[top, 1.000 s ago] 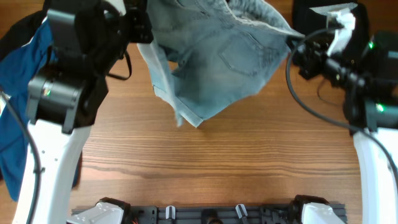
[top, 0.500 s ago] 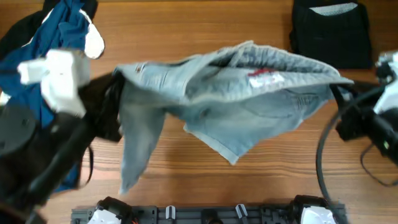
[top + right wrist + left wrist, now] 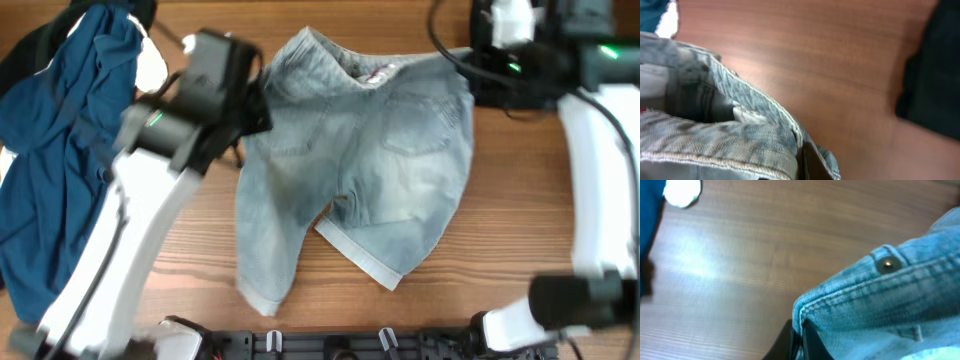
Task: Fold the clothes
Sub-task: 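Grasp the shorts waistband with the right gripper and lift them between both grippers, then lay the shorts flat on the table and open both grippers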
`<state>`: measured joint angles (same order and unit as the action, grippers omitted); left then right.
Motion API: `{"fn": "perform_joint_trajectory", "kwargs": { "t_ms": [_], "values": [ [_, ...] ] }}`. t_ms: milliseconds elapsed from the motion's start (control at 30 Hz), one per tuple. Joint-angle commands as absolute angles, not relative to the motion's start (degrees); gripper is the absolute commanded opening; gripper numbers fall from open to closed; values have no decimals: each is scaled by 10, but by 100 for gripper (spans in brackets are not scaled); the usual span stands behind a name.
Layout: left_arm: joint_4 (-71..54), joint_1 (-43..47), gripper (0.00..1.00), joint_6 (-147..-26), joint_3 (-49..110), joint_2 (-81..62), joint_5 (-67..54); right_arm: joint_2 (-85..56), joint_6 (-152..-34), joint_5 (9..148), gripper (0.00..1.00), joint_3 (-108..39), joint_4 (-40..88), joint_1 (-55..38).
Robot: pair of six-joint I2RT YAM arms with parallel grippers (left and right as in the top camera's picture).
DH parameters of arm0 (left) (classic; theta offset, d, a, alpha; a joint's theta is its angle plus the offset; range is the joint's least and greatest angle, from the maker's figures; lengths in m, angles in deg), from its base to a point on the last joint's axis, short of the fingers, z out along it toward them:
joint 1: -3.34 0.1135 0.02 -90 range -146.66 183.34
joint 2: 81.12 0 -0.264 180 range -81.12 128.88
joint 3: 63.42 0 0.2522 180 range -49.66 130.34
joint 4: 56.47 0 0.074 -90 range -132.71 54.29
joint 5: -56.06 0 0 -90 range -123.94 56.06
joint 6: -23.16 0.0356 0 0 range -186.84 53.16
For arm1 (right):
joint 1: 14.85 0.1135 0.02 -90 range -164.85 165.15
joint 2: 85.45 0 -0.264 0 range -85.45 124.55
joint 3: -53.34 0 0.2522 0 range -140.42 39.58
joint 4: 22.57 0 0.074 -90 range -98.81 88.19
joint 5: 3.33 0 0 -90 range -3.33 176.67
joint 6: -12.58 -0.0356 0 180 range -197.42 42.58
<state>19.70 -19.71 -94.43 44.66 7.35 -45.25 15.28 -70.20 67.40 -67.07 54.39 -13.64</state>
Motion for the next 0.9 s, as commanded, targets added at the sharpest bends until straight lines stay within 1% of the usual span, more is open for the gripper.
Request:
{"fn": "perform_joint_trajectory", "kwargs": {
  "t_ms": [0, 100, 233, 267, 300, 333, 367, 400, 433, 500, 567, 600, 633, 667, 767, 867],
  "values": [
    [98, -166, 4, -952, 442, 199, -495, 251, -709, 686, 4, -676, 461, -118],
    [-33, -132, 4, -952, 442, 307, -495, 338, -719, 686, 4, -676, 349, -108],
    [-219, -91, 4, -952, 442, 408, -495, 411, -732, 686, 4, -676, 223, -94],
    [-277, -80, 16, -952, 442, 432, -495, 423, -732, 686, 4, -676, 199, -90],
    [-314, -74, 40, -951, 442, 445, -495, 434, -733, 686, 11, -676, 177, -87],
    [-333, -70, 71, -942, 442, 449, -495, 438, -733, 686, 35, -676, 164, -85],
    [-350, -67, 100, -930, 442, 452, -495, 444, -733, 686, 77, -676, 150, -83],
    [-366, -64, 100, -912, 443, 451, -495, 445, -733, 686, 94, -676, 144, -83],
    [-374, -61, 100, -881, 444, 446, -495, 442, -734, 686, 100, -676, 143, -83],
    [-360, -61, 100, -841, 445, 421, -495, 428, -738, 686, 100, -676, 154, -86],
    [-315, -61, 100, -833, 445, 386, -495, 400, -747, 683, 100, -677, 191, -88],
    [-287, -61, 100, -833, 445, 371, -492, 386, -749, 677, 100, -677, 211, -89],
    [-251, -61, 100, -833, 445, 353, -484, 358, -751, 660, 100, -677, 259, -91],
    [-179, -61, 100, -833, 445, 327, -463, 336, -754, 651, 100, -677, 306, -91],
    [-16, -61, 100, -833, 445, 293, -430, 290, -761, 652, 100, -677, 475, -89],
    [115, -61, 99, -838, 441, 297, -404, 288, -757, 660, 100, -674, 559, -89]
  ]
}}
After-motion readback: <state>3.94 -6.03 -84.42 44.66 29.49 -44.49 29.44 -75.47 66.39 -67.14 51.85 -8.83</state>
